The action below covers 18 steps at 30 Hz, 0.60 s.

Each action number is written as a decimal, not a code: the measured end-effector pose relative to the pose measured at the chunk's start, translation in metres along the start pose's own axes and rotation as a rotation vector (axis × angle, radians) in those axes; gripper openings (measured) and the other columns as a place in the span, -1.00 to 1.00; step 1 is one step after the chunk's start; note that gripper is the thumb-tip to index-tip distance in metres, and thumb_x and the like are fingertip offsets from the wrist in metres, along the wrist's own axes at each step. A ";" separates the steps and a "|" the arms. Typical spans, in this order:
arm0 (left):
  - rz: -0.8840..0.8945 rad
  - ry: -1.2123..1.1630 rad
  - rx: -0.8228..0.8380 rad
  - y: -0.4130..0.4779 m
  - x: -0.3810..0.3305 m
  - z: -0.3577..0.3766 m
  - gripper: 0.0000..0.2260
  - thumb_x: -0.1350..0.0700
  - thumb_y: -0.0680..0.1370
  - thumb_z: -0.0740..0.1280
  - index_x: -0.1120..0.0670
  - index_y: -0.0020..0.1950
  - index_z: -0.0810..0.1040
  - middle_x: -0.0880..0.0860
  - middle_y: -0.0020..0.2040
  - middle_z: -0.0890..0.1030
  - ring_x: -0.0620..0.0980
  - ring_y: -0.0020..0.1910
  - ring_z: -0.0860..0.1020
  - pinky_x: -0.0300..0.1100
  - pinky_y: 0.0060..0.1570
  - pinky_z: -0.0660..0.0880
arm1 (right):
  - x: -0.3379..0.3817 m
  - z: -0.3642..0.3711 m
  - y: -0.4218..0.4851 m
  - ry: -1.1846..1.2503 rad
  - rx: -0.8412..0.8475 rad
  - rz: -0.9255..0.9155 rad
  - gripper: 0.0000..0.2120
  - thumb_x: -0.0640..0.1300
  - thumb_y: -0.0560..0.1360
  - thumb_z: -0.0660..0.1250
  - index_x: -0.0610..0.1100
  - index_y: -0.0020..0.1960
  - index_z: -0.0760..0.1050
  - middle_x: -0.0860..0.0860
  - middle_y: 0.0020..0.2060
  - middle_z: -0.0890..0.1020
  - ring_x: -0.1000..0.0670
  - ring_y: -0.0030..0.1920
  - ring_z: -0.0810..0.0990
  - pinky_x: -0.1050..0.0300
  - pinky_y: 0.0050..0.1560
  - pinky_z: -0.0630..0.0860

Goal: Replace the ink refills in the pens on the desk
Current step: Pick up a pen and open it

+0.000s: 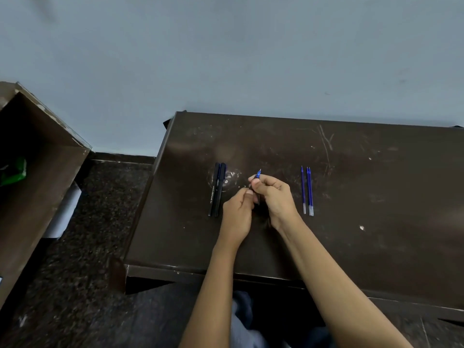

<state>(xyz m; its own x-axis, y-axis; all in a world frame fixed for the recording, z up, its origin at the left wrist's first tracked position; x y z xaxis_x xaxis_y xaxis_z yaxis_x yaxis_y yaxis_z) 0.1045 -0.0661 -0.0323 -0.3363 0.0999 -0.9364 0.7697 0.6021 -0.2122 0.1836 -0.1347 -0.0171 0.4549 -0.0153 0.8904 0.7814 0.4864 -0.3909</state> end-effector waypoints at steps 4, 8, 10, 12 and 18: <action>-0.036 -0.107 0.066 0.010 -0.002 -0.004 -0.71 0.07 0.62 0.15 0.05 -0.25 0.53 -0.10 -0.39 0.46 -0.16 -0.41 0.35 -0.28 -0.37 0.29 | 0.002 0.002 0.007 0.049 0.089 -0.038 -0.79 -0.33 0.57 0.19 -0.20 -0.04 0.60 -0.06 -0.24 0.59 0.08 -0.43 0.43 0.17 -0.30 0.40; 0.093 0.006 -0.017 0.013 -0.011 -0.005 -0.70 0.05 0.65 0.16 -0.01 -0.27 0.49 -0.13 -0.43 0.50 -0.21 -0.43 0.43 -0.32 -0.35 0.35 | 0.006 0.005 0.012 0.067 0.120 -0.055 -0.84 -0.23 0.55 0.29 -0.23 0.09 0.56 -0.09 -0.25 0.59 0.01 -0.41 0.45 0.19 -0.44 0.42; 0.119 0.028 -0.039 0.014 -0.012 -0.004 -0.82 0.04 0.65 0.18 0.02 -0.08 0.51 -0.09 -0.34 0.59 -0.17 -0.35 0.55 -0.30 -0.32 0.46 | 0.006 0.004 0.014 0.082 0.061 -0.066 -0.79 -0.23 0.48 0.39 -0.30 0.07 0.53 -0.05 -0.38 0.56 0.00 -0.45 0.40 0.18 -0.48 0.37; 0.105 0.039 -0.037 0.018 -0.009 -0.004 -0.90 0.06 0.64 0.21 0.06 0.05 0.47 -0.05 -0.24 0.66 -0.21 -0.24 0.62 -0.37 -0.22 0.50 | 0.005 0.002 0.017 0.137 0.007 -0.053 -0.81 -0.30 0.46 0.39 -0.34 0.05 0.51 -0.04 -0.41 0.58 0.04 -0.49 0.44 0.20 -0.48 0.37; 0.193 0.202 -0.114 0.025 -0.009 -0.006 -0.94 0.09 0.63 0.20 0.04 0.02 0.44 -0.06 -0.19 0.64 -0.21 -0.22 0.60 -0.31 -0.24 0.50 | 0.003 0.003 0.023 0.266 0.037 0.069 -0.77 -0.35 0.56 0.23 -0.27 0.21 0.45 -0.13 -0.05 0.67 0.05 -0.24 0.67 0.26 -0.37 0.53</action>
<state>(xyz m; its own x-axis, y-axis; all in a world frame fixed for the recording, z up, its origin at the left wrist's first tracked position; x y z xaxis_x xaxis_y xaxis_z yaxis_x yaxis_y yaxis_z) 0.1230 -0.0471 -0.0272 -0.2997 0.3698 -0.8794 0.7676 0.6408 0.0080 0.2022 -0.1207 -0.0224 0.6068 -0.2075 0.7673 0.7305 0.5259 -0.4356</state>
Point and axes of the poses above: each hand's wrist, its own y-axis towards the middle knuckle, its own z-axis out of the palm, x = y × z, the point moved 3 cm from there along y, towards the middle knuckle
